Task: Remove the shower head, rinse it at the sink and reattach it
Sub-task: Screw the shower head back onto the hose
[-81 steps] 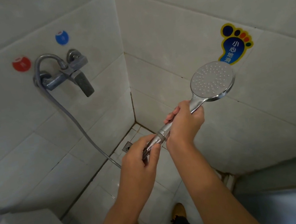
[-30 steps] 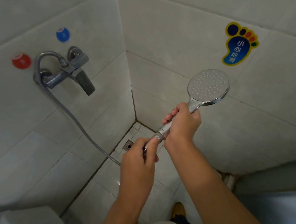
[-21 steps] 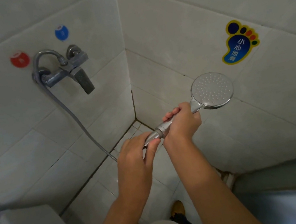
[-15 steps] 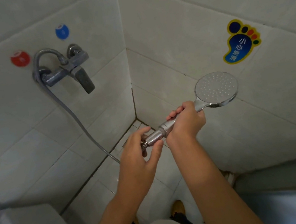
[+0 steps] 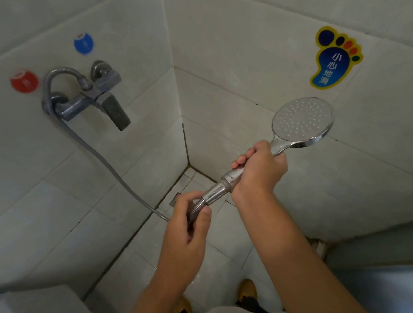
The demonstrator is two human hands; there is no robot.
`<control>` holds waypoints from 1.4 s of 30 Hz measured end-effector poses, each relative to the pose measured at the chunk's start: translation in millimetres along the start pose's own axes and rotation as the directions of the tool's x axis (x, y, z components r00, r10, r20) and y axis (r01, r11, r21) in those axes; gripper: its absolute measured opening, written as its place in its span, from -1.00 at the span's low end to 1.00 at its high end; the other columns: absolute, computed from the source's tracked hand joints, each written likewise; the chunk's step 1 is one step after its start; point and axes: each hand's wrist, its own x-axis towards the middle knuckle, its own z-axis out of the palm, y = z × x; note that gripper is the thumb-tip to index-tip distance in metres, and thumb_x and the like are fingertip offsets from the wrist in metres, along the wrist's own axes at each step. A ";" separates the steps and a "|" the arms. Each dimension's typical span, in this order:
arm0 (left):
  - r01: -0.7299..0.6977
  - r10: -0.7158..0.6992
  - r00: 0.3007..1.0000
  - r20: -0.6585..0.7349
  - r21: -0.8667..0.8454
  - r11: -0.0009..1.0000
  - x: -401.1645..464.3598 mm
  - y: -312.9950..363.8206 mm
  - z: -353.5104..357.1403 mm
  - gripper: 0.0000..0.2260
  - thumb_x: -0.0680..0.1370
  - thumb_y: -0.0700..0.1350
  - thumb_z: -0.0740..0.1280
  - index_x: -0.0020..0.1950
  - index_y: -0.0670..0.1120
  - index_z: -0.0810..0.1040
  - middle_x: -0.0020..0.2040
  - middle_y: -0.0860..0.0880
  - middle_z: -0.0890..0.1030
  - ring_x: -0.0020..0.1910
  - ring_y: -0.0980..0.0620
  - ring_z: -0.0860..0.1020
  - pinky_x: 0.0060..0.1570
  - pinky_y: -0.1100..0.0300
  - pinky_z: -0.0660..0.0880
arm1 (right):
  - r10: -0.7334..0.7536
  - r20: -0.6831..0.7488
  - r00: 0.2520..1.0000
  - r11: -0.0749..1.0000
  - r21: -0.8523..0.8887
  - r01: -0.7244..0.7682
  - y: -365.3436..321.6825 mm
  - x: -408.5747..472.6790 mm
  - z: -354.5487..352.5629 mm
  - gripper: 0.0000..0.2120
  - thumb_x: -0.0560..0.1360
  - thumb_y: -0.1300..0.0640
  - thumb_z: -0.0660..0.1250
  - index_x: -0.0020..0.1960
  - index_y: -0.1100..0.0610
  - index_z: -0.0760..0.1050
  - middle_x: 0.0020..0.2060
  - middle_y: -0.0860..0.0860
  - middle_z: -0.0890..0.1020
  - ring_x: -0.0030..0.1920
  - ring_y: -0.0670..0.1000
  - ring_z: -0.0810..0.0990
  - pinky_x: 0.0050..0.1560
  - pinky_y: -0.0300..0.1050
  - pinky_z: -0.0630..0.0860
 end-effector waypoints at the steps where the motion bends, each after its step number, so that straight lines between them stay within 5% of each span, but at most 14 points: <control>1: -0.006 0.006 1.000 -0.017 -0.014 1.000 -1.1 1.2 2.0 -0.82 0.57 0.17 0.23 0.15 0.22 0.42 -0.24 -0.05 0.46 -0.38 0.03 0.45 -0.34 -0.01 0.51 | -0.005 0.003 1.000 1.000 -0.009 0.005 1.0 -1.9 0.5 -0.87 0.52 0.36 0.14 -0.07 0.15 0.34 -0.46 0.01 0.38 -0.55 -0.03 0.34 -0.48 -0.16 0.40; 4: -0.041 0.051 0.993 -0.103 0.096 0.994 1.2 1.7 5.5 -0.73 0.50 0.23 0.29 0.15 0.23 0.39 -0.32 0.05 0.42 -0.41 0.09 0.39 -0.41 0.03 0.44 | -0.002 0.016 1.000 1.000 -0.017 0.002 1.9 -6.1 2.7 -0.88 0.53 0.35 0.13 -0.09 0.15 0.33 -0.45 0.01 0.39 -0.54 -0.02 0.35 -0.48 -0.16 0.40; 8: -0.077 0.117 0.975 -0.189 0.207 0.975 4.4 5.6 5.3 -0.88 0.51 0.14 0.27 0.01 0.30 0.37 -0.27 0.06 0.55 -0.33 0.00 0.53 -0.40 0.02 0.52 | -0.010 0.015 1.000 1.000 -0.015 0.010 1.0 -8.6 5.4 -0.87 0.54 0.35 0.14 -0.09 0.15 0.33 -0.45 0.01 0.39 -0.55 -0.02 0.35 -0.49 -0.16 0.41; 19: -0.098 0.160 0.979 -0.125 0.400 0.911 6.4 5.6 7.9 -0.82 0.57 0.20 0.09 0.10 0.18 0.34 -0.36 0.12 0.49 -0.37 0.05 0.51 -0.51 0.25 0.43 | -0.037 -0.012 0.999 0.999 -0.013 0.037 0.4 -4.5 2.6 -0.89 0.52 0.35 0.14 -0.07 0.15 0.34 -0.44 0.03 0.39 -0.55 -0.02 0.35 -0.47 -0.15 0.41; 22: -0.141 0.212 0.971 -0.108 0.459 0.877 8.2 5.6 7.9 -0.75 0.65 0.15 0.01 0.02 0.08 0.41 -0.45 0.14 0.35 -0.52 0.08 0.39 -0.58 0.33 0.29 | -0.040 -0.009 0.999 0.999 -0.017 0.040 1.0 -4.2 0.4 -0.88 0.53 0.35 0.15 -0.06 0.15 0.34 -0.43 0.03 0.39 -0.55 -0.02 0.35 -0.47 -0.15 0.41; 26: -0.120 0.212 0.964 -0.159 0.454 0.883 11.2 3.9 2.4 -0.63 0.66 0.07 -0.02 -0.16 -0.02 0.48 -0.48 0.14 0.25 -0.57 0.12 0.29 -0.57 0.39 0.19 | -0.037 0.011 0.999 0.999 -0.031 0.038 2.3 -7.2 -2.3 -0.89 0.54 0.34 0.16 -0.05 0.15 0.36 -0.43 0.02 0.40 -0.54 -0.02 0.36 -0.45 -0.15 0.43; 33: -0.035 0.066 0.991 -0.117 0.252 0.967 6.9 9.7 6.2 -0.60 0.45 0.29 0.23 0.20 0.12 0.38 -0.39 0.08 0.42 -0.44 0.09 0.42 -0.45 0.19 0.39 | -0.056 0.012 0.998 0.998 -0.025 0.057 0.9 -4.9 -1.9 -0.88 0.54 0.34 0.16 -0.06 0.15 0.35 -0.43 0.02 0.40 -0.53 -0.02 0.36 -0.45 -0.13 0.43; 36: -0.077 0.109 0.990 -0.094 0.288 0.955 8.1 8.1 5.0 -0.72 0.53 0.22 0.19 0.08 0.06 0.43 -0.37 0.09 0.46 -0.44 0.08 0.46 -0.51 0.18 0.43 | -0.043 0.008 0.999 0.999 -0.023 0.044 2.2 -2.5 -2.2 -0.88 0.52 0.35 0.16 -0.05 0.15 0.35 -0.44 0.02 0.39 -0.54 -0.02 0.36 -0.44 -0.13 0.42; 42: -0.061 0.117 0.975 -0.187 0.281 0.958 10.0 10.4 7.7 -0.58 0.66 0.14 -0.01 -0.18 -0.03 0.50 -0.51 0.12 0.35 -0.54 0.13 0.40 -0.56 0.37 0.23 | -0.047 0.003 0.999 0.998 -0.037 0.047 1.2 -0.5 -1.4 -0.88 0.52 0.35 0.15 -0.08 0.15 0.34 -0.45 0.02 0.39 -0.54 -0.01 0.37 -0.45 -0.13 0.43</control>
